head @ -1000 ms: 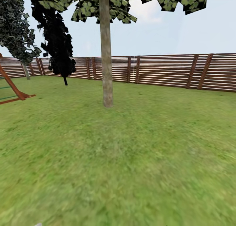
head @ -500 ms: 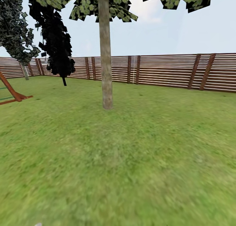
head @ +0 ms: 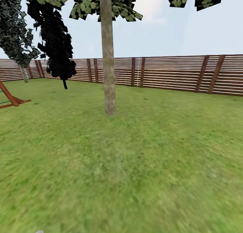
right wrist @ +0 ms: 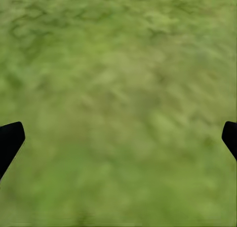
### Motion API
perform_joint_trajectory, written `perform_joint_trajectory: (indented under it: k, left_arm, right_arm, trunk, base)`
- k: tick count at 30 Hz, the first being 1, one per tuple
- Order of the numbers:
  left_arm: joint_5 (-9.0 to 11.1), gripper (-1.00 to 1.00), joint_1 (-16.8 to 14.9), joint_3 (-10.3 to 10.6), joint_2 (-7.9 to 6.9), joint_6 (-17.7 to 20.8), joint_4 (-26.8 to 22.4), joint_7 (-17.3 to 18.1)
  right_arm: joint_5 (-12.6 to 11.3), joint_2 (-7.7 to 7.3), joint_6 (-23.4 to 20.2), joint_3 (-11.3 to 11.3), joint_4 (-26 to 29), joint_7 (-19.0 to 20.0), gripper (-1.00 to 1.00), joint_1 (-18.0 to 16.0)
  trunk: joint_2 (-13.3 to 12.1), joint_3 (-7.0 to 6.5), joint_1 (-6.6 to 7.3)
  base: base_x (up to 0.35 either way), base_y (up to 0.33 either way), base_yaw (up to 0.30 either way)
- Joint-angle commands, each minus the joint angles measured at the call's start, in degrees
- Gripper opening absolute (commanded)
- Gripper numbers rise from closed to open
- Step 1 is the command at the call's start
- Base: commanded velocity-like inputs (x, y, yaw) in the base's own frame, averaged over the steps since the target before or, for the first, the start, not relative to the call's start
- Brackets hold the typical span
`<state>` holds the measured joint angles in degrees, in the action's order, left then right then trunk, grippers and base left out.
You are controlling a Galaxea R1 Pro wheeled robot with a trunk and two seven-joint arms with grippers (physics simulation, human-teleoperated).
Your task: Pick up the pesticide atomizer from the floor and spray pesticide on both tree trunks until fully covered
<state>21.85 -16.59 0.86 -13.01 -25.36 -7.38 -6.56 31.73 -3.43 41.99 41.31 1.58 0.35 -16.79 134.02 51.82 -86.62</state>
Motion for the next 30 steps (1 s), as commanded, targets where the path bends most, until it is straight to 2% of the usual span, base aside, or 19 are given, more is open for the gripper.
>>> perform_joint_trajectory:
  k: [1, 12, 16, 21, 25, 30]
  left_arm:
    - [-0.02, -1.0, -0.01, -0.01, 0.03, -0.02, 0.0, 0.03]
    - [-0.05, -1.0, -0.02, -0.03, 0.23, 0.02, 0.0, 0.18]
    - [-0.05, -1.0, -0.01, -0.03, 0.26, 0.01, 0.0, 0.23]
    - [0.01, -1.0, -0.02, -0.07, 0.28, 0.12, 0.0, 0.24]
    - [-0.04, -1.0, 0.0, -0.07, 0.26, 0.14, 0.0, 0.24]
    - [-0.05, -1.0, -0.01, -0.04, 0.33, 0.14, 0.0, 0.24]
  right_arm:
    - [0.0, 0.0, -0.01, 0.0, 0.0, 0.0, 1.0, 0.0]
    - [0.0, 0.06, -0.05, -0.04, 0.0, 0.11, 1.0, 0.0]
    - [-0.26, 1.11, 0.0, 0.11, 0.29, -0.03, 1.0, 0.0]
    - [-0.36, 1.27, 0.71, 0.27, 7.16, -0.09, 1.0, 0.0]
    - [0.13, 0.67, 1.45, -0.05, 7.54, 0.29, 1.0, 0.0]
    - [0.18, 0.69, 1.42, -0.12, 7.56, 0.3, 1.0, 0.0]
  trunk:
    - [0.0, 0.0, 0.0]
    - [0.0, 0.0, 0.0]
    - [0.0, 0.0, 0.0]
    - [0.0, 0.0, 0.0]
    - [0.0, 0.0, 0.0]
    - [0.0, 0.11, 0.0]
  base:
    - [0.342, 0.0, 0.0]
    - [0.342, 0.0, 0.0]
    - [0.342, 0.0, 0.0]
    - [0.342, 0.0, 0.0]
    - [0.342, 0.0, 0.0]
    - [0.342, 0.0, 0.062]
